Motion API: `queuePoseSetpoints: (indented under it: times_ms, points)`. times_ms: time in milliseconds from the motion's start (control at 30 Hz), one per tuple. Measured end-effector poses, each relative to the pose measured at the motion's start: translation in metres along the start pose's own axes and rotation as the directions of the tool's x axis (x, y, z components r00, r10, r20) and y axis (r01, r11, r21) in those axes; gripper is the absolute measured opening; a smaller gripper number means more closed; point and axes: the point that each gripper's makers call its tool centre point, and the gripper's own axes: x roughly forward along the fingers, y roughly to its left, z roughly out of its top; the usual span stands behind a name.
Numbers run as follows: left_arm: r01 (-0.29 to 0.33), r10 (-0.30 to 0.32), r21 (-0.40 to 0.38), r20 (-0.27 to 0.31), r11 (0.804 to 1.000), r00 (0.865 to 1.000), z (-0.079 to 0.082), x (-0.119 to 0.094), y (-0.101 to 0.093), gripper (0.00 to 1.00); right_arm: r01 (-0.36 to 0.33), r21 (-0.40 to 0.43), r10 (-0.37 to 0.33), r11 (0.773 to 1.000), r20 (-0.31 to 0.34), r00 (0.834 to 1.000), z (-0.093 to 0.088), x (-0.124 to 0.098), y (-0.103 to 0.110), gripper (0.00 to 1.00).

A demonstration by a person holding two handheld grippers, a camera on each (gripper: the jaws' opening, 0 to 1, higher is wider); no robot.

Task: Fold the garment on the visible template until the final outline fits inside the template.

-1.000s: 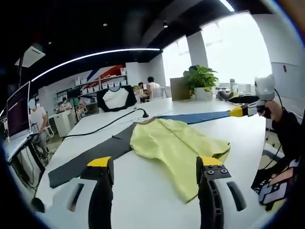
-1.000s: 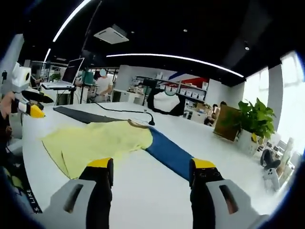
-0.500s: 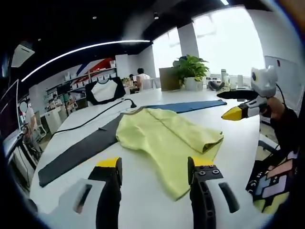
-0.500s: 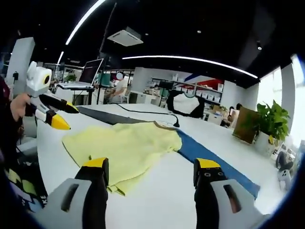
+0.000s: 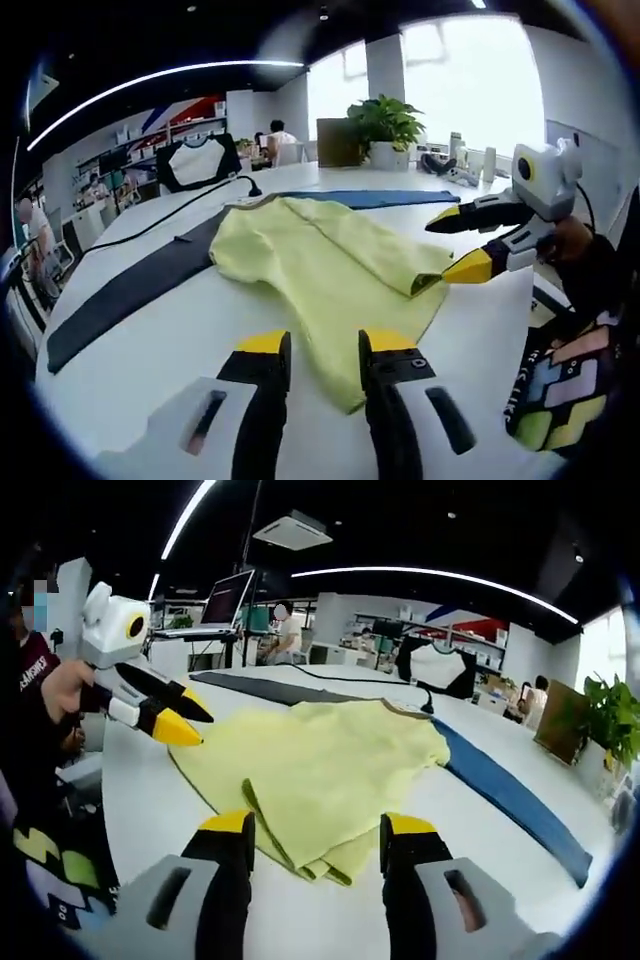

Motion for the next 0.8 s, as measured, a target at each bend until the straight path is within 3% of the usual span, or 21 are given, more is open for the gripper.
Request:
queuePoseSetpoints:
  times_ms: [133, 333, 433, 633, 800]
  points:
    - [0.001, -0.001, -0.017, -0.018, 1.000, 1.000, -0.007, 0.002, 0.002, 0.27, -0.033, 0.084, 0.035, 0.996, -0.021, 0.999, -0.007, 0.000, 0.004, 0.31]
    - [0.023, -0.024, -0.046, -0.030, 0.999, 0.999, -0.012, 0.005, 0.001, 0.21, -0.046, 0.093, 0.050, 0.995, -0.046, 0.998, -0.013, 0.002, 0.007, 0.24]
    - [0.031, -0.032, -0.051, -0.032, 0.998, 0.999, -0.014, 0.006, 0.000, 0.18, -0.018, 0.070, 0.021, 0.997, -0.046, 0.999, -0.013, 0.001, 0.003, 0.12]
    - [0.038, -0.041, -0.088, -0.029, 0.995, 0.999, -0.015, 0.007, -0.001, 0.07, -0.012, 0.092, 0.015, 0.996, -0.029, 0.999, -0.012, -0.002, 0.000, 0.05]
    - [0.043, -0.045, -0.094, -0.020, 0.995, 0.999, -0.012, 0.003, -0.002, 0.04, -0.003, 0.100, 0.003, 0.995, -0.006, 1.000, -0.006, -0.010, -0.005, 0.03]
